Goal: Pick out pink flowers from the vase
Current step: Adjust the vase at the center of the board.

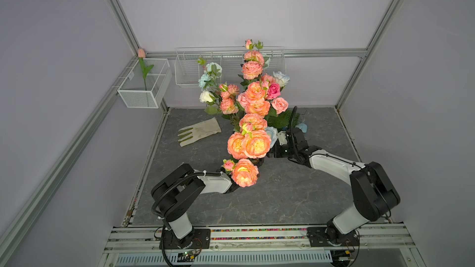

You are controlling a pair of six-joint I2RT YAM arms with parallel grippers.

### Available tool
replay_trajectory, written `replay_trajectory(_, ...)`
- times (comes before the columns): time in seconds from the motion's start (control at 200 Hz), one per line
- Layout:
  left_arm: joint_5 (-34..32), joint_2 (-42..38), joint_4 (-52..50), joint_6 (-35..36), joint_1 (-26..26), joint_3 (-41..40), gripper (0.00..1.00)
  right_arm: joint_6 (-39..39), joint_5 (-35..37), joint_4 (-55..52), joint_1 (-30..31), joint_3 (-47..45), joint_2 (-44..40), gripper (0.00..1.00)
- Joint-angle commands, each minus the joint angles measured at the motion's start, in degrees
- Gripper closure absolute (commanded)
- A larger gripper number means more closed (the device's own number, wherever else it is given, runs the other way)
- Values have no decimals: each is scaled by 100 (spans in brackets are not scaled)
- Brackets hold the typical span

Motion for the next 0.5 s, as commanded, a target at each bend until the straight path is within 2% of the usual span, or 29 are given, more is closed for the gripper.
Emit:
replay_trajectory(0.0,842,199,-764,-294,-209,-117,72,-235,-42,-156,150,-176,-481,10)
replay_trajectory(0.16,974,216,-933,-187,-243,-141,100,-416,198,-294,187,-508,-1221,10)
replay_trajectory(0.255,1226,238,-1075,79,-246,-109,100,-628,339,-483,245,-672,-1772,10)
replay_trajectory(0.385,1469,275,-1877,452,-243,173,100,-867,576,-617,399,-942,-2583,7)
replay_trajectory(0.495,1412,207,-1994,732,-238,114,100,-956,988,-649,503,-1134,-3166,0)
